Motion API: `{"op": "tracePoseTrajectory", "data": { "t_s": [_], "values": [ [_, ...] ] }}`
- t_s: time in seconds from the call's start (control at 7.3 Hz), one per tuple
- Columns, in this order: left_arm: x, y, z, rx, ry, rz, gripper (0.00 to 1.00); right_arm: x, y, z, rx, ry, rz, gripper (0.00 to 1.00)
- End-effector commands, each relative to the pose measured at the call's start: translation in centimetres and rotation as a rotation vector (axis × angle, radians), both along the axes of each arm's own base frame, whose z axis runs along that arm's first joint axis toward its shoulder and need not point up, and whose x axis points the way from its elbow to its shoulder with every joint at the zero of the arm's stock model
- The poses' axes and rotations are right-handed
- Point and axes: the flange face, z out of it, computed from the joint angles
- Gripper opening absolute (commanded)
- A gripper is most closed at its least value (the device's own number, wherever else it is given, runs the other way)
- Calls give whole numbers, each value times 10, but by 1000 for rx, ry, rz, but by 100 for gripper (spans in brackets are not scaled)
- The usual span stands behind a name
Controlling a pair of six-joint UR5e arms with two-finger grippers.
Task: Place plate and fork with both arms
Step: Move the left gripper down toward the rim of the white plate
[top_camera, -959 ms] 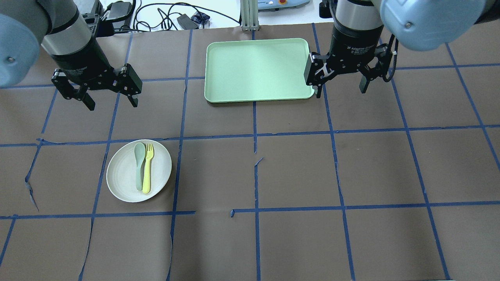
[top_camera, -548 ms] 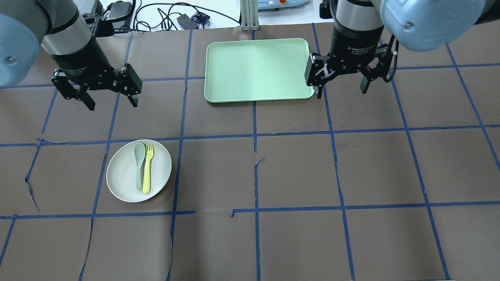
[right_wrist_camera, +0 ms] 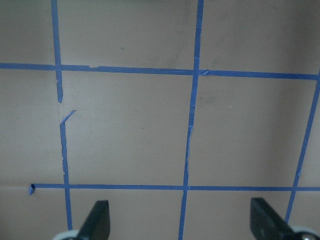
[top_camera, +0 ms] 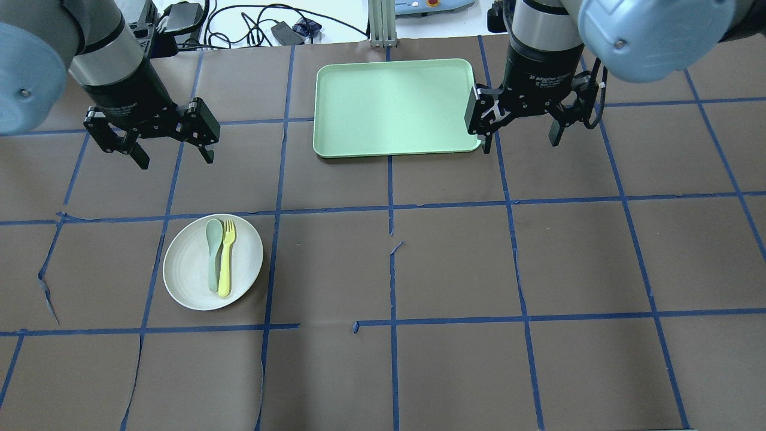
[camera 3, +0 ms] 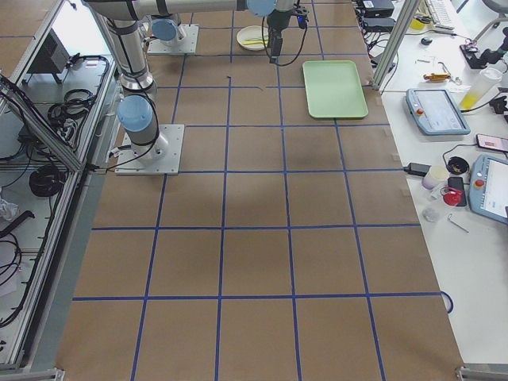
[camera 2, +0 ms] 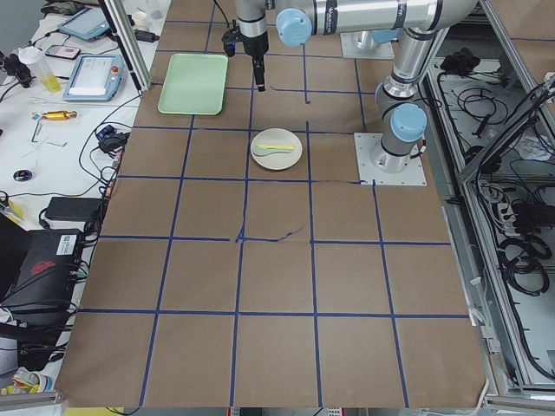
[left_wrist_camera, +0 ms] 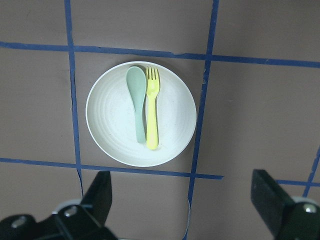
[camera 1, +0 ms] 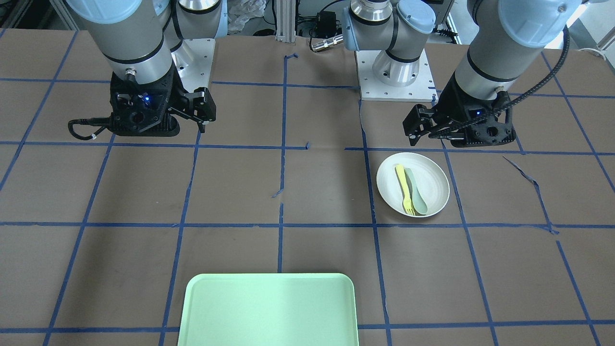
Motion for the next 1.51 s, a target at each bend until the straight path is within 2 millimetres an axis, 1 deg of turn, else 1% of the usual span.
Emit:
{"op": "tracePoseTrajectory", "data": {
  "t_s": [0.0,0.14,0.27,0.41,0.55,0.68,0.82,0.96,1.1,1.23,1.37],
  "values": [
    [15,-7,-10,-9,-4,25,100,0,-1,-1,-7,-1,3,100],
    [37,-3,-24,18,1,67,100,0,-1,-2,-4,1,0,100],
    [71,-3,-33,28,6,133,100,0,-1,-5,-1,1,9,100],
    [101,-3,-37,37,25,113,100,-1,-2,-5,-2,2,11,100],
    [127,-2,-49,60,48,55,100,0,-1,-6,-1,1,3,100],
    [153,-4,-70,27,42,85,100,0,-2,-7,-5,1,5,100],
    [163,0,-107,28,46,101,100,1,-3,-6,-22,-3,1,100],
    [163,3,-143,0,38,105,100,1,-4,-8,-21,-2,0,100],
    [162,4,-166,-2,50,95,100,1,-6,-13,-8,-2,-2,100],
    [162,2,-180,23,66,49,100,1,-7,-14,-5,-2,-2,100],
    [164,-3,-194,39,97,-38,98,1,-7,-16,-5,-2,-3,100]
  ]
}}
